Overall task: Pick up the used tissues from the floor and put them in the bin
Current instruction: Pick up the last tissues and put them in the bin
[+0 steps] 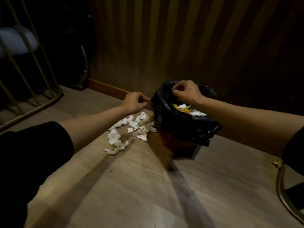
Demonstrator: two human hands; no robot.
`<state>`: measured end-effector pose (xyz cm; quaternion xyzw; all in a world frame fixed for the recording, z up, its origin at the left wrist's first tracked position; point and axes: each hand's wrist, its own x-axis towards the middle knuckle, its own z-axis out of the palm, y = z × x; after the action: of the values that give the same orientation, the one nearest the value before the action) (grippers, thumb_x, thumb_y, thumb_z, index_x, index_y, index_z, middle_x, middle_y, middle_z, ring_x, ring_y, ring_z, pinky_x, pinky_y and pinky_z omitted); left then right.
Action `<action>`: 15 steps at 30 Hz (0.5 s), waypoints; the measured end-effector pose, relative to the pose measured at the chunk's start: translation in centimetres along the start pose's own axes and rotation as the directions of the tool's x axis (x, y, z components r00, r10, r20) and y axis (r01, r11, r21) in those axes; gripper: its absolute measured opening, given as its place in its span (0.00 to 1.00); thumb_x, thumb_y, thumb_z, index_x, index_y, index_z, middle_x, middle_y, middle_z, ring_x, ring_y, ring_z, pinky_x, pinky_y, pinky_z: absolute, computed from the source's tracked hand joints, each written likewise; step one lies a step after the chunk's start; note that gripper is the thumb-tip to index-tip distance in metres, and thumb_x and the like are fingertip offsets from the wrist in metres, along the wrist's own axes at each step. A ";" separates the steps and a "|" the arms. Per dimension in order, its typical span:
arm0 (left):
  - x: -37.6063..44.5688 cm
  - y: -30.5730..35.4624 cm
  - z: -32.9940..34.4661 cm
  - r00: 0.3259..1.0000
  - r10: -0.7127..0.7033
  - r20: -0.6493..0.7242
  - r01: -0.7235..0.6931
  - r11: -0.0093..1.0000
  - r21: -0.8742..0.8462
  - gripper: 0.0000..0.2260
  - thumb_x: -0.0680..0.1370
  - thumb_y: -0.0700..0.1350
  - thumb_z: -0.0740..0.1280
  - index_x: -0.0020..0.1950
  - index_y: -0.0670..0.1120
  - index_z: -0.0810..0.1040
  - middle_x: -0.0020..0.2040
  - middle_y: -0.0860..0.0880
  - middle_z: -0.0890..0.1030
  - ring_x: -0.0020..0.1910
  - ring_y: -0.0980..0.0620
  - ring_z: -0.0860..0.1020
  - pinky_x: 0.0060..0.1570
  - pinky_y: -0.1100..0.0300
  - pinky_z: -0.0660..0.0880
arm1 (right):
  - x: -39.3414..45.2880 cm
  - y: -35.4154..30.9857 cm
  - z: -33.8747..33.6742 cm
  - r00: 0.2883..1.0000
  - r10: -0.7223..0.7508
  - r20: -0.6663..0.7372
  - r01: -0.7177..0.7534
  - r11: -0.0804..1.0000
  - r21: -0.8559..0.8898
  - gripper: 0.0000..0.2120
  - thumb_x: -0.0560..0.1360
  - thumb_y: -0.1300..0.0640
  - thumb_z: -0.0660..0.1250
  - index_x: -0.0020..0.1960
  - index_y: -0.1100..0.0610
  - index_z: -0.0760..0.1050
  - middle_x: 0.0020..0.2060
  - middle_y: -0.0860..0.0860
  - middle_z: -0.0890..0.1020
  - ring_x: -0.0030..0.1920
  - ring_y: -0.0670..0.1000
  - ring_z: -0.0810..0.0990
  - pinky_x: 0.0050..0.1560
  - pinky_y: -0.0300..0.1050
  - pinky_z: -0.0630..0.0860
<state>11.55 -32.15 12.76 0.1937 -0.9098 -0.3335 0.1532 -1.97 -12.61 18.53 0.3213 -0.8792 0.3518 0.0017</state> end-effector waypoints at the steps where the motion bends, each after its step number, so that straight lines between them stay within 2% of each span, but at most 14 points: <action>1: -0.4 -1.7 -0.4 0.999 -0.040 0.001 0.040 0.999 0.019 0.10 0.75 0.45 0.72 0.55 0.45 0.83 0.53 0.47 0.84 0.55 0.49 0.81 0.60 0.52 0.78 | 0.0 -0.8 1.3 0.998 -0.059 0.024 0.059 0.998 -0.032 0.04 0.76 0.57 0.69 0.49 0.53 0.83 0.46 0.52 0.85 0.50 0.52 0.83 0.55 0.52 0.81; 3: -1.5 -5.2 -1.1 0.992 -0.130 -0.002 0.130 0.989 0.075 0.08 0.75 0.44 0.72 0.53 0.44 0.83 0.51 0.46 0.85 0.53 0.48 0.81 0.56 0.54 0.78 | -0.1 -2.3 3.8 0.972 -0.201 0.121 0.214 0.971 -0.110 0.07 0.76 0.56 0.69 0.53 0.54 0.82 0.48 0.52 0.85 0.50 0.51 0.83 0.51 0.46 0.79; 5: -3.0 -8.9 -1.7 0.974 -0.228 -0.007 0.227 0.964 0.138 0.07 0.73 0.43 0.73 0.50 0.44 0.84 0.50 0.45 0.85 0.52 0.47 0.82 0.52 0.56 0.77 | -0.3 -3.3 6.4 0.909 -0.318 0.270 0.375 0.906 -0.195 0.09 0.77 0.56 0.68 0.57 0.55 0.80 0.48 0.51 0.84 0.49 0.51 0.83 0.47 0.43 0.77; 7: -4.7 -12.4 -1.9 0.954 -0.301 0.003 0.294 0.934 0.202 0.07 0.72 0.42 0.73 0.48 0.43 0.84 0.49 0.43 0.85 0.51 0.44 0.82 0.49 0.57 0.76 | -0.2 -3.4 9.6 0.843 -0.335 0.420 0.468 0.843 -0.266 0.13 0.76 0.56 0.68 0.61 0.55 0.78 0.50 0.51 0.84 0.50 0.53 0.84 0.47 0.45 0.78; 10: -7.3 -16.6 -1.6 0.896 -0.440 0.054 0.410 0.869 0.276 0.12 0.70 0.42 0.73 0.53 0.44 0.83 0.51 0.42 0.84 0.51 0.44 0.82 0.49 0.58 0.77 | 0.4 -1.6 14.9 0.794 -0.178 0.581 0.444 0.822 -0.355 0.22 0.76 0.55 0.69 0.68 0.58 0.72 0.58 0.55 0.82 0.57 0.57 0.81 0.53 0.48 0.78; 12: -8.4 -18.7 -0.7 0.868 -0.477 0.137 0.411 0.845 0.343 0.18 0.71 0.43 0.74 0.60 0.45 0.79 0.56 0.44 0.82 0.55 0.45 0.81 0.51 0.58 0.76 | 0.6 0.2 18.1 0.763 -0.036 0.646 0.409 0.801 -0.438 0.25 0.75 0.55 0.69 0.70 0.61 0.68 0.62 0.59 0.79 0.59 0.59 0.79 0.56 0.50 0.79; 15: -8.7 -21.0 1.5 0.877 -0.434 0.207 0.320 0.848 0.423 0.26 0.71 0.46 0.75 0.68 0.47 0.74 0.64 0.43 0.78 0.60 0.45 0.78 0.57 0.56 0.75 | 0.7 3.1 22.4 0.723 0.183 0.666 0.315 0.771 -0.553 0.30 0.75 0.59 0.69 0.74 0.64 0.63 0.58 0.61 0.78 0.52 0.57 0.79 0.48 0.49 0.78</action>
<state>23.80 -42.16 -3.59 0.3441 -0.9123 -0.2016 -0.0932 0.77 -25.18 -0.07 0.4412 -0.8673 -0.1103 -0.2025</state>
